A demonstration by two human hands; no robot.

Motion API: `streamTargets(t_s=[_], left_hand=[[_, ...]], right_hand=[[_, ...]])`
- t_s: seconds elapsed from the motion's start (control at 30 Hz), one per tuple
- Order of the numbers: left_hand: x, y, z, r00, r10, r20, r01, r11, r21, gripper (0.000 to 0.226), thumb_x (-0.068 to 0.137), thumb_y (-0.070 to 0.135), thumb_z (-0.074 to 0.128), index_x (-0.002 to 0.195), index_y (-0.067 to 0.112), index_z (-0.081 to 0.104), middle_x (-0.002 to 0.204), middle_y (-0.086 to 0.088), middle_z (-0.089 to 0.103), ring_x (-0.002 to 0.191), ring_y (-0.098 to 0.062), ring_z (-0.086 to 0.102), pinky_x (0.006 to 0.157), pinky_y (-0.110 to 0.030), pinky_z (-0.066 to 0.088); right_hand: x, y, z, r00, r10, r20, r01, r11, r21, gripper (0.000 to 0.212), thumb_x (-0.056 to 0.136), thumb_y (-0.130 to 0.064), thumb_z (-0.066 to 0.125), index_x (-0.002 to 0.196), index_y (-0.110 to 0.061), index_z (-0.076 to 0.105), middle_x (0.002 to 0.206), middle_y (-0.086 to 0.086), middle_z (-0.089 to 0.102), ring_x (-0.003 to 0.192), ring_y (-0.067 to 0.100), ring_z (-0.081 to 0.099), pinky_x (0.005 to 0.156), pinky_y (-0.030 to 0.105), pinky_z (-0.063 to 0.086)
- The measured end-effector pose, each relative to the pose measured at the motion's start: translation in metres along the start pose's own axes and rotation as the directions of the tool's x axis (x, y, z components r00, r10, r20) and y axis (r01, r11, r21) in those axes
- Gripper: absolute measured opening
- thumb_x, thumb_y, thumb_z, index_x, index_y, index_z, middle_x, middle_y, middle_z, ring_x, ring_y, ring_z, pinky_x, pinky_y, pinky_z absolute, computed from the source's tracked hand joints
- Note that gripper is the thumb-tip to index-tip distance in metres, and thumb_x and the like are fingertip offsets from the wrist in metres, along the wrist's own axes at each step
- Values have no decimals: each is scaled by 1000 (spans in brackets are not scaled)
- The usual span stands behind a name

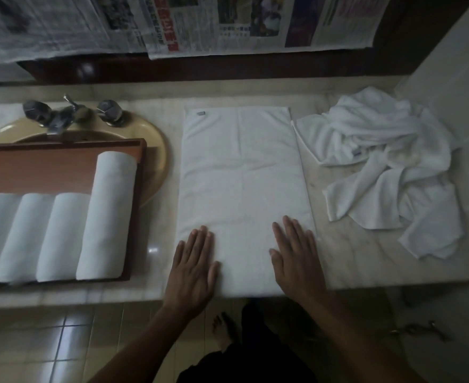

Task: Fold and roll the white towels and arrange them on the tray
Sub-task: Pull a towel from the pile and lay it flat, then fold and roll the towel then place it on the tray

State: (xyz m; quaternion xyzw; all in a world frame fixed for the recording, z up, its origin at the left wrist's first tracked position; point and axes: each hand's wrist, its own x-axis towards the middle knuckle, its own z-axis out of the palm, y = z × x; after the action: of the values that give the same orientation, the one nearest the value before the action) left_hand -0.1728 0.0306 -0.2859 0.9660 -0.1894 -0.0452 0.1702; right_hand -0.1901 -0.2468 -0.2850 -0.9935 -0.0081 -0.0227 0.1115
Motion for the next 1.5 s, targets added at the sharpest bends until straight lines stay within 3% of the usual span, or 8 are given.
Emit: streamTargets(t_s=[0.23,0.37,0.67,0.83,0.97,1.1,1.3,1.5], left_hand=[[2,5,-7,999,-28,29,29,999,-26,68,106,46,28,164,11,17,172,-9,9,159,-23,5,127,-50,12],[25,27,-20,994,-113,-11,112,992,-58,65,97,43,44,153,11,41,159,-15,40,149,-33,35,118,-52,33],[141,121,-21,989,-120,-89,102,978,-183,47,95,29,62,140,17,53,137,-7,55,127,-27,50,101,-42,47],[191,166,-5,985,-171,-38,156,955,-251,47,96,28,64,140,17,52,135,-5,56,119,-24,53,97,-37,49],[212,189,13,978,-205,28,206,952,-226,39,95,31,62,131,21,55,128,-1,57,112,-23,52,92,-36,51],[219,198,29,961,-277,3,273,945,-182,29,90,37,61,115,23,60,117,1,56,104,-23,51,85,-38,50],[230,208,35,937,-343,-68,337,937,-93,43,88,59,54,107,21,59,106,-1,54,94,-24,49,76,-41,48],[243,218,31,920,-390,-36,384,916,-116,29,80,44,62,93,20,54,92,0,50,83,-22,45,70,-41,45]], right_hand=[[1,-1,-5,999,22,35,-22,1000,17,61,104,-44,37,159,-18,37,168,8,26,156,26,20,124,51,22],[28,7,-22,998,42,36,-46,992,121,59,95,-51,51,144,-18,56,154,10,47,141,30,43,112,49,40],[194,60,-59,995,84,-56,-63,951,302,38,95,-19,65,130,-6,62,134,15,59,123,36,55,106,44,46],[299,88,-69,991,133,0,-127,946,297,36,100,-14,58,135,-5,59,137,18,57,128,34,53,108,39,42],[370,106,-65,984,175,18,-175,959,224,24,103,-14,54,122,-3,63,122,19,61,113,36,59,90,34,45],[411,114,-54,981,161,108,-176,973,150,34,102,-26,59,127,-3,62,127,21,61,118,38,58,97,37,46],[447,122,-54,951,211,225,-258,943,209,24,98,-25,61,95,-4,72,104,14,74,102,33,69,78,28,48],[459,130,-75,954,200,224,-268,904,334,21,95,-26,57,108,-13,68,113,7,70,104,30,65,91,36,54]])
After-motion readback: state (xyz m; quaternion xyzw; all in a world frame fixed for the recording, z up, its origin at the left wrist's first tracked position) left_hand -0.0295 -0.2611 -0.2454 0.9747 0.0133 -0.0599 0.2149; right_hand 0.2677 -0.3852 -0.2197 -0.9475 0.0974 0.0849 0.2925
